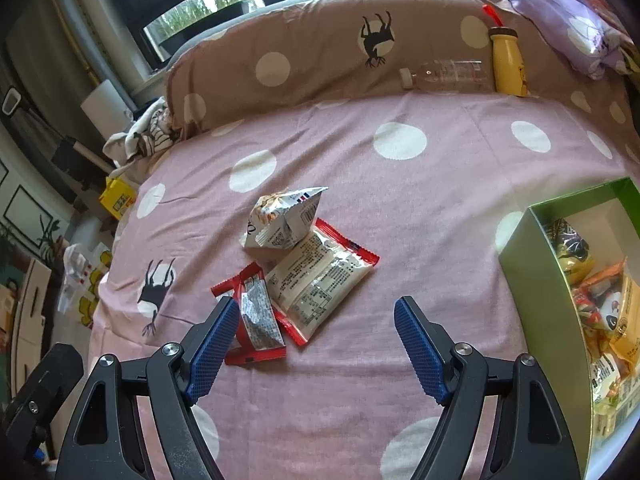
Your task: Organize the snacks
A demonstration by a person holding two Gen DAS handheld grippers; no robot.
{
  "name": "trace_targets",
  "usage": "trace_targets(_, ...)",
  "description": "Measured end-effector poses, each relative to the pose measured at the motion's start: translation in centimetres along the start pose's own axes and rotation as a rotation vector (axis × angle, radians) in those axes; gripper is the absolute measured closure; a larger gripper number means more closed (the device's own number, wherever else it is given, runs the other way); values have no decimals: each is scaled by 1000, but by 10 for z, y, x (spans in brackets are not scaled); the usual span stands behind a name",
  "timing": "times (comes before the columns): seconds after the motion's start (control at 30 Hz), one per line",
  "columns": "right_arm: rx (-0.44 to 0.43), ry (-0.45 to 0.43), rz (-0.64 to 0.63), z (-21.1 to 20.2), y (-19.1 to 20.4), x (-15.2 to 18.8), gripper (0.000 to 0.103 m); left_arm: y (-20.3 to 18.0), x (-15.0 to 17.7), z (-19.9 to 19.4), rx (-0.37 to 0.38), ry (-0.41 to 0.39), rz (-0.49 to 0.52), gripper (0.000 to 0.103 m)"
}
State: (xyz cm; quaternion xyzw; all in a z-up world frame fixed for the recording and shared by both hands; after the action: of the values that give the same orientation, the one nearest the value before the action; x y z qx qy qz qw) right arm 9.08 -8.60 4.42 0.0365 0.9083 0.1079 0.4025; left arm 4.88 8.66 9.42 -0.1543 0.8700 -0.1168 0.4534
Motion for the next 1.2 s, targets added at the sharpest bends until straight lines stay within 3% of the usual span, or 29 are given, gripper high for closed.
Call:
trace_targets(0.27, -5, 61, -38, 23, 14, 5, 23, 25, 2, 10, -81, 51, -60, 1)
trace_targets(0.43, -77, 103, -68, 42, 42, 16, 23, 36, -2, 8, -140, 38, -69, 1)
trace_targets(0.57, -67, 153, -102, 67, 57, 31, 23, 40, -3, 5, -189, 20, -55, 1)
trace_targets(0.7, -23, 96, -226, 74, 71, 41, 23, 38, -4, 3, -185, 14, -39, 1)
trace_targets(0.73, -13, 105, -240, 76, 73, 44, 25, 37, -4, 3, -182, 14, -37, 1)
trace_targets(0.77, -1, 111, -249, 78, 73, 47, 36, 36, -4, 4, -181, 13, -32, 1)
trace_targets(0.8, 18, 100, -264, 77, 71, 47, 47, 35, -3, 4, -181, 14, -25, 1)
trace_targets(0.97, -21, 114, -198, 62, 55, 49, 51, 28, -1, 4, -178, 14, 1, 1)
trace_targets(1.2, -75, 178, -64, 8, 10, 61, 51, 13, 10, 12, -187, 58, 47, 1)
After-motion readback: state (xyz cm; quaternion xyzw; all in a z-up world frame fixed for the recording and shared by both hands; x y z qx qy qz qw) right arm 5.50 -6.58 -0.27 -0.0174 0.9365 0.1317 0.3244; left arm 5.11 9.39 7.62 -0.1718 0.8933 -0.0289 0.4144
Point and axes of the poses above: each gripper's, at about its wrist camera, not at the fingertips, and z roughly the way its jaws point, y to its left, x to its underside, the point moved 4 cm from there along z, roughly the way its jaws point, and after that the axes turned 11 degrees about -y, right-handed, at the moved point
